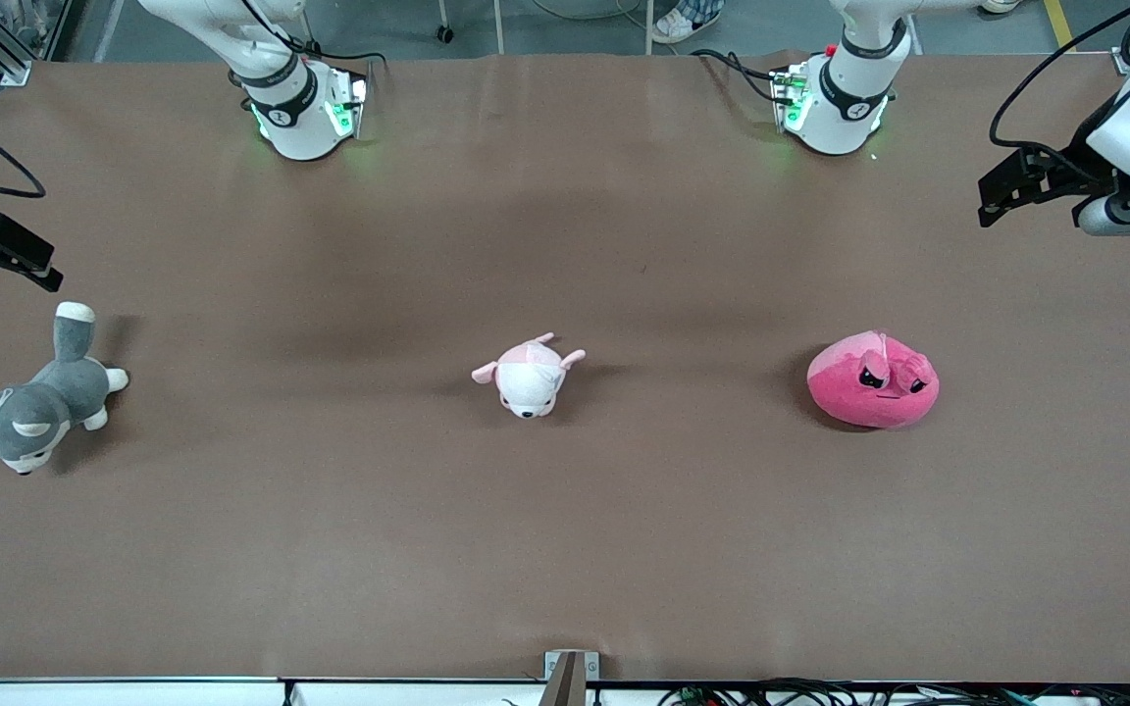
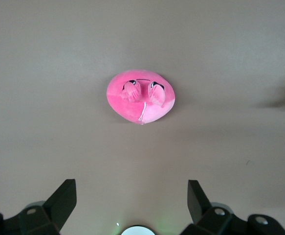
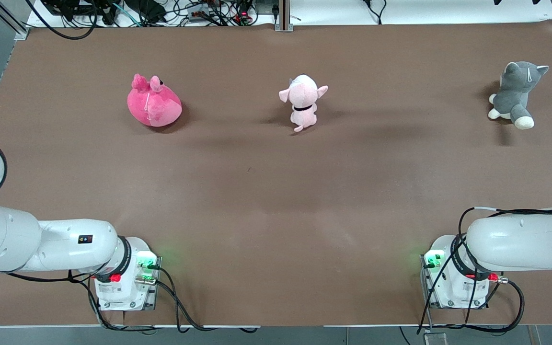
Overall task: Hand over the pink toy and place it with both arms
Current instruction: 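Lower the left gripper onto the pink plush toy, then grasp the pink plush and lift it toward the table middle, then carry the pink plush over while the right gripper reaches toward it, then grasp the pink plush with the right gripper while the left gripper releases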
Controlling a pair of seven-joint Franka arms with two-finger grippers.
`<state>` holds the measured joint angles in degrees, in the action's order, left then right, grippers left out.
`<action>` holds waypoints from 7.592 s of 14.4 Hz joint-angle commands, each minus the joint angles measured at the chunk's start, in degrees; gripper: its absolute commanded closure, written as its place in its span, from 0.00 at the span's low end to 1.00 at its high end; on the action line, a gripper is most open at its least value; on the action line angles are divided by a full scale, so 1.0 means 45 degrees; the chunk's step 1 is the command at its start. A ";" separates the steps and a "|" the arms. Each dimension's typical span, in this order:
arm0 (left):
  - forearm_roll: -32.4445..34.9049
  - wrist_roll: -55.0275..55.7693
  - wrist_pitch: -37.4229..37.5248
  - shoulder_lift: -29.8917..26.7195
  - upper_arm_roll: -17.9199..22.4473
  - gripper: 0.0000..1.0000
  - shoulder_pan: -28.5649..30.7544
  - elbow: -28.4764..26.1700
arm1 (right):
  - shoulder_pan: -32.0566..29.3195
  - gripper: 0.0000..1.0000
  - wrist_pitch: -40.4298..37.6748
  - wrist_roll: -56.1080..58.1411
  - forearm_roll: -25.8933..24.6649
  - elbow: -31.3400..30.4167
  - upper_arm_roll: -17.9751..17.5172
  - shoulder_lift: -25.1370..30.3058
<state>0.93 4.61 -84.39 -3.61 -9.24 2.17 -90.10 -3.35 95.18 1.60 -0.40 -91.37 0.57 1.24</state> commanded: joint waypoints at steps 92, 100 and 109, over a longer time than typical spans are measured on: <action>-0.1653 1.8096 -1.1363 0.7600 -0.6305 0.99 -0.5717 0.3694 | 0.4261 0.29 -0.0312 -0.2388 0.6945 -0.0496 -0.0106 -0.1153; -0.1653 1.8096 -1.1363 0.7620 -0.6305 0.99 -0.5717 0.3674 | 0.4632 0.40 -0.0390 -0.2447 0.6183 -0.0516 -0.0106 -0.1427; -0.1633 1.8077 -1.1363 0.7698 -0.6305 0.98 -0.5659 0.3674 | 0.5218 0.98 -0.1015 -0.2525 0.6183 -0.0497 -0.0106 -0.1466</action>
<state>-6.32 85.31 -135.32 30.39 -37.72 -22.86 -75.10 19.16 91.25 -8.87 27.98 -93.96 -0.37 -5.24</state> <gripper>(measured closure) 0.930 0.912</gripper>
